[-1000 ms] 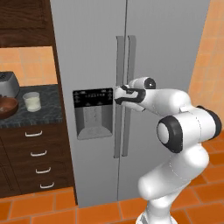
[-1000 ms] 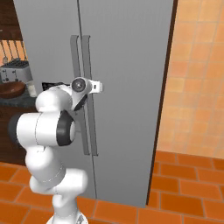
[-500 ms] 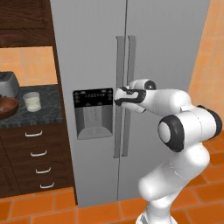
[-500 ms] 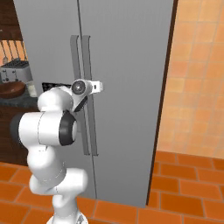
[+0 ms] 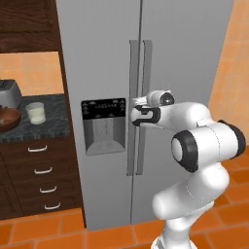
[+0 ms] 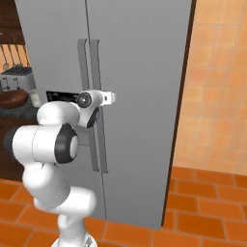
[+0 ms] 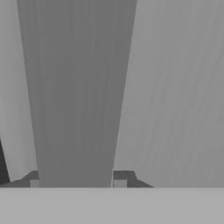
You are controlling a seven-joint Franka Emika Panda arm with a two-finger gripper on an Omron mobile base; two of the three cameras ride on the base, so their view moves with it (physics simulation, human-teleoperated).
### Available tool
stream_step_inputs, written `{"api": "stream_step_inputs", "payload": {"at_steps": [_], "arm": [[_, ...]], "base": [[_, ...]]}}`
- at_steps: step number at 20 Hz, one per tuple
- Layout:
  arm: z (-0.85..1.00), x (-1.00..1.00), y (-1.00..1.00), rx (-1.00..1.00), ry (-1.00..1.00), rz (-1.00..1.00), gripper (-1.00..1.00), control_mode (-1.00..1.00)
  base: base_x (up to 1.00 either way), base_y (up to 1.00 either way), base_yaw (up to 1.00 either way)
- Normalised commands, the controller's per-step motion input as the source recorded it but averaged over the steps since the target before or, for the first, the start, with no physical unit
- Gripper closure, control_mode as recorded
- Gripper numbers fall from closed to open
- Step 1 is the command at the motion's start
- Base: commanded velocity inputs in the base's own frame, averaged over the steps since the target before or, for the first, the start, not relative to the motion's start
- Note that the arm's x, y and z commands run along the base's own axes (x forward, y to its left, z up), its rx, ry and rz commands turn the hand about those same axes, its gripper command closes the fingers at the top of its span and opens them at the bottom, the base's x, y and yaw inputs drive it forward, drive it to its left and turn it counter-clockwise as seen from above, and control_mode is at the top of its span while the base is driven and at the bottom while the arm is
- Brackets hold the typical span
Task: Grab a lemon wedge from the fridge and one ice cube from the ice bowl, and put them in the glass of lemonade.
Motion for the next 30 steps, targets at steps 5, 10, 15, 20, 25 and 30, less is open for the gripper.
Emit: {"api": "stream_step_inputs", "payload": {"at_steps": [5, 10, 15, 20, 25, 30], "arm": [[0.42, -0.38, -0.75, 0.0, 0.2, -0.17, 1.0, -1.0], [0.43, -0.49, -0.77, 0.0, 0.2, -0.13, 1.0, -1.0], [0.13, -0.47, -0.85, 0.0, 0.18, -0.13, 1.0, -1.0], [0.05, -0.55, -0.89, 0.0, 0.15, -0.1, 1.0, -1.0], [-0.01, -0.93, -0.98, 0.07, -0.01, -0.04, 1.0, -1.0], [0.3, -0.71, -1.0, 0.08, 0.06, -0.01, 1.0, -1.0]], "base": [[0.0, 0.0, 0.0], [0.0, 0.0, 0.0], [0.0, 0.0, 0.0], [0.0, 0.0, 0.0], [0.0, 0.0, 0.0], [0.0, 0.0, 0.0]]}}
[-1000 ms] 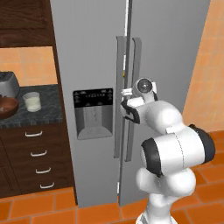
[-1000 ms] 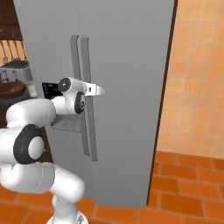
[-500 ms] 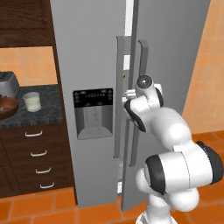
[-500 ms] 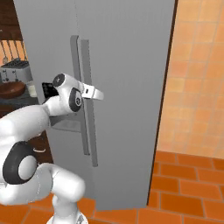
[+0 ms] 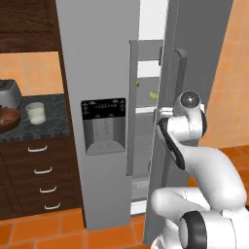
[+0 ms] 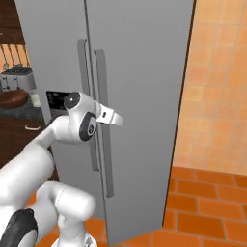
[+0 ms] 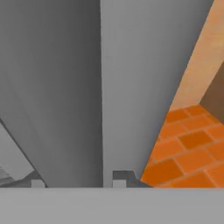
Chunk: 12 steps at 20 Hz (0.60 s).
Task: Grab a lemon wedge from the fridge and one ice cube from the ice bowl, and put them in the glass of lemonade.
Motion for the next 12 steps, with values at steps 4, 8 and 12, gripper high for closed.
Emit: {"api": "stream_step_inputs", "payload": {"at_steps": [4, 8, 12], "arm": [[0.41, -0.67, -1.0, 0.07, 0.08, 0.0, 1.0, -1.0], [0.9, -0.82, -0.33, 0.02, 0.03, 0.03, 1.0, -1.0], [1.0, -0.98, 0.0, 0.0, -0.05, 0.1, 1.0, -1.0]], "base": [[0.0, 0.0, 0.0], [0.0, 0.0, 0.0], [0.0, 0.0, 0.0]]}}
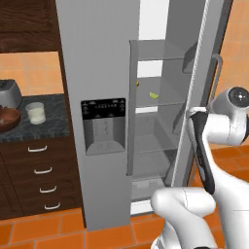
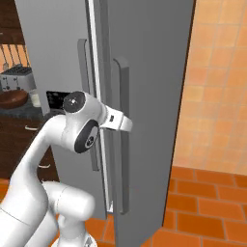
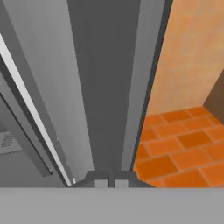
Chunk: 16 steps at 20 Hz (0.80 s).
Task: Grab a lemon wedge from the fridge and one ice cube from the ice bowl, and put them in the glass of lemonade.
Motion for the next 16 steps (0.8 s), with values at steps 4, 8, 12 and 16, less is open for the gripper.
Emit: {"api": "stream_step_inputs", "payload": {"at_steps": [4, 8, 12, 16], "arm": [[1.0, -0.59, 0.3, -0.05, -0.07, 0.07, 1.0, -1.0], [0.88, -0.02, 0.7, -0.13, 0.0, 0.08, 1.0, -1.0], [0.53, 0.34, 0.52, -0.21, 0.01, 0.04, 1.0, -1.0], [0.04, 0.51, 0.52, -0.3, 0.17, 0.0, 1.0, -1.0]], "base": [[0.0, 0.0, 0.0], [0.0, 0.0, 0.0], [0.0, 0.0, 0.0], [0.0, 0.0, 0.0]]}}
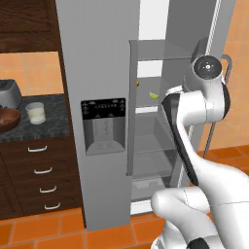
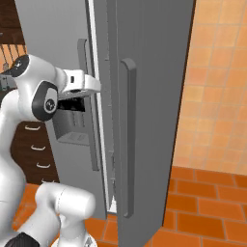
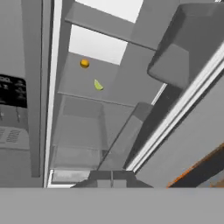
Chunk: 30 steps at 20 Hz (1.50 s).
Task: Grab a lemon wedge from the fridge and one ice cube from the ice bowl, and put them in the glass of lemonade.
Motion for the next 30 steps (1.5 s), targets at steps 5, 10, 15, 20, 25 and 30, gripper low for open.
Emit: {"api": "stream_step_inputs", "payload": {"at_steps": [5, 10, 15, 20, 25, 30], "arm": [[-0.28, 0.71, 0.48, -0.27, 0.35, -0.02, -1.0, -1.0], [-0.56, 0.48, -0.33, -0.35, 0.06, -0.14, -1.0, -1.0], [-0.14, 0.32, -0.22, -0.32, 0.17, -0.1, -1.0, -1.0], [0.0, 0.18, -0.28, -0.22, 0.28, -0.11, -1.0, -1.0], [-0.05, 0.01, -0.9, -0.1, 0.2, -0.15, -1.0, -1.0], [0.0, 0.0, -1.0, -0.07, 0.16, -0.15, -1.0, -1.0]], "base": [[0.0, 0.0, 0.0], [0.0, 0.0, 0.0], [0.0, 0.0, 0.0], [0.0, 0.0, 0.0], [0.0, 0.0, 0.0], [0.0, 0.0, 0.0]]}}
